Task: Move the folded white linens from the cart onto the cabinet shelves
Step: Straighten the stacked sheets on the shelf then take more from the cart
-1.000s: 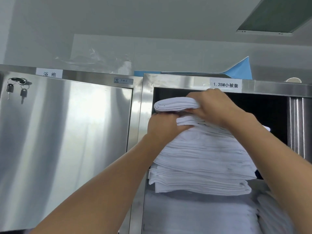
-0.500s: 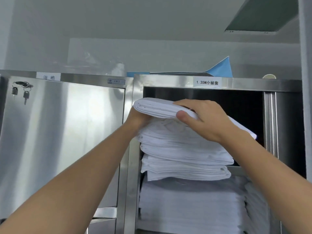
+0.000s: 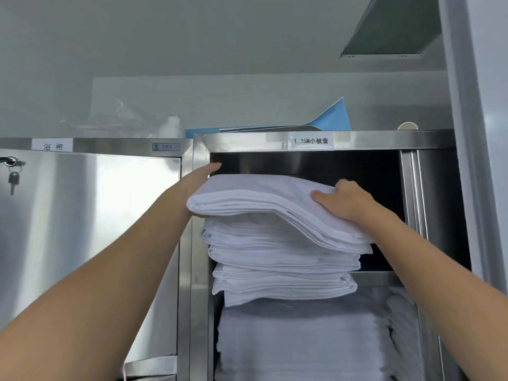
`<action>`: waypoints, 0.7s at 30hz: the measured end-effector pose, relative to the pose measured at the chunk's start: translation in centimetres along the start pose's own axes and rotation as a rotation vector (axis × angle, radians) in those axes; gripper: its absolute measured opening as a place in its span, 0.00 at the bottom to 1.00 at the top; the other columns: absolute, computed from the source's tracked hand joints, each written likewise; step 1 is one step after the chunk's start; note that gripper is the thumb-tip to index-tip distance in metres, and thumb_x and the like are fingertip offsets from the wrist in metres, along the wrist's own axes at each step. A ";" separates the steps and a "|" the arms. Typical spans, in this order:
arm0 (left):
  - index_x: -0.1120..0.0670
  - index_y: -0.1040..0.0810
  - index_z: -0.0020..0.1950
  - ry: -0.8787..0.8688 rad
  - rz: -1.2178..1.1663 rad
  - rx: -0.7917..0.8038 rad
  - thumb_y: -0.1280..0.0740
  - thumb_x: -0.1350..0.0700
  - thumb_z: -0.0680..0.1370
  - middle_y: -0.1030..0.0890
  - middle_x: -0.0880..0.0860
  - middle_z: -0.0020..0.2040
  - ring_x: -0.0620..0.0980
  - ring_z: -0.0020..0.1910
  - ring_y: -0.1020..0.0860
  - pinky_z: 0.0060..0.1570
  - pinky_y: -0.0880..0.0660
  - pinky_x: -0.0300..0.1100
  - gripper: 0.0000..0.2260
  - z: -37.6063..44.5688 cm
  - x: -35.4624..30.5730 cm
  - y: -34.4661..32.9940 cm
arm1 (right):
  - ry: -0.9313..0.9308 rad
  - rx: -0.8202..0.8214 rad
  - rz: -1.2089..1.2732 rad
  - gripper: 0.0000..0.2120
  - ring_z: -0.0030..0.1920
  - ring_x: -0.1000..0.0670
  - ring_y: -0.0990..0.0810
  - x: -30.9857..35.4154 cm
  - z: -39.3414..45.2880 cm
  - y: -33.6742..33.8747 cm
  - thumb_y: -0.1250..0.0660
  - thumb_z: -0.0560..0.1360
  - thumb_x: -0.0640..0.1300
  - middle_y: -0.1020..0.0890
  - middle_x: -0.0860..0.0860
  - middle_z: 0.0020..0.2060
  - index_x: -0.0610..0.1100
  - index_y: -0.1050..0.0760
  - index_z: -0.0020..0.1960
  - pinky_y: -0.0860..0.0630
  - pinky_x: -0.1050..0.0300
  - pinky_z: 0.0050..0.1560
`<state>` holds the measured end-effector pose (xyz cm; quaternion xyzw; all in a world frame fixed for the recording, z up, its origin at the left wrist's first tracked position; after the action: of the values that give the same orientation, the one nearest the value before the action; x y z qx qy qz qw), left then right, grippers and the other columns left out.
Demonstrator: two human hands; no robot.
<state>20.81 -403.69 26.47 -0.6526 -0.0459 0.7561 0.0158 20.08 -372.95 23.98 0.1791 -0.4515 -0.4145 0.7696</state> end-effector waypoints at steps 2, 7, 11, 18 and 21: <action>0.59 0.24 0.65 -0.058 0.031 -0.033 0.36 0.47 0.82 0.19 0.55 0.40 0.52 0.34 0.20 0.36 0.25 0.42 0.19 0.9 0.6 0.1 | -0.071 0.031 0.086 0.42 0.65 0.39 0.27 -0.6 0.3 0.0 0.36 0.75 0.66 0.30 0.41 0.70 0.38 0.41 0.76 0.27 0.48 0.60; 0.59 0.22 0.64 -0.135 -0.027 0.026 0.33 0.50 0.80 0.17 0.59 0.51 0.57 0.45 0.19 0.45 0.24 0.48 0.16 -0.2 3.7 -0.3 | -0.155 0.183 0.165 0.43 0.62 0.40 0.25 -2.1 -0.4 0.8 0.35 0.73 0.68 0.28 0.43 0.70 0.40 0.39 0.76 0.28 0.49 0.58; 0.56 0.14 0.51 -0.168 -0.042 0.141 0.30 0.52 0.73 0.14 0.56 0.48 0.53 0.43 0.15 0.41 0.20 0.43 0.12 -1.5 5.3 0.0 | -0.147 0.142 0.113 0.41 0.50 0.42 0.21 -3.6 0.2 2.6 0.33 0.71 0.70 0.21 0.44 0.55 0.38 0.30 0.69 0.27 0.51 0.51; 0.53 0.14 0.47 -0.165 -0.040 0.076 0.35 0.47 0.81 0.15 0.54 0.43 0.51 0.36 0.17 0.40 0.22 0.43 0.13 -0.7 3.0 -0.8 | -0.226 0.118 0.432 0.46 0.50 0.41 0.18 -4.7 1.7 0.8 0.30 0.63 0.74 0.18 0.43 0.56 0.42 0.28 0.69 0.24 0.50 0.51; 0.55 0.19 0.59 -0.146 -0.056 0.060 0.33 0.49 0.80 0.15 0.55 0.47 0.51 0.38 0.16 0.36 0.19 0.41 0.13 -1.1 4.0 -0.8 | -0.170 0.087 0.518 0.33 0.48 0.43 0.17 -4.6 1.0 0.5 0.29 0.70 0.65 0.16 0.43 0.51 0.40 0.22 0.62 0.23 0.51 0.52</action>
<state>21.32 -402.48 22.48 -0.5936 -0.0423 0.8019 0.0531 18.35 -368.89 22.38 0.0551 -0.5624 -0.1976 0.8010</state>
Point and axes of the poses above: each hand's wrist, its own z-axis towards the middle knuckle, its own y-axis out of the back of the hand, x = y × z, the point moved 3 cm from there along z, towards the middle knuckle
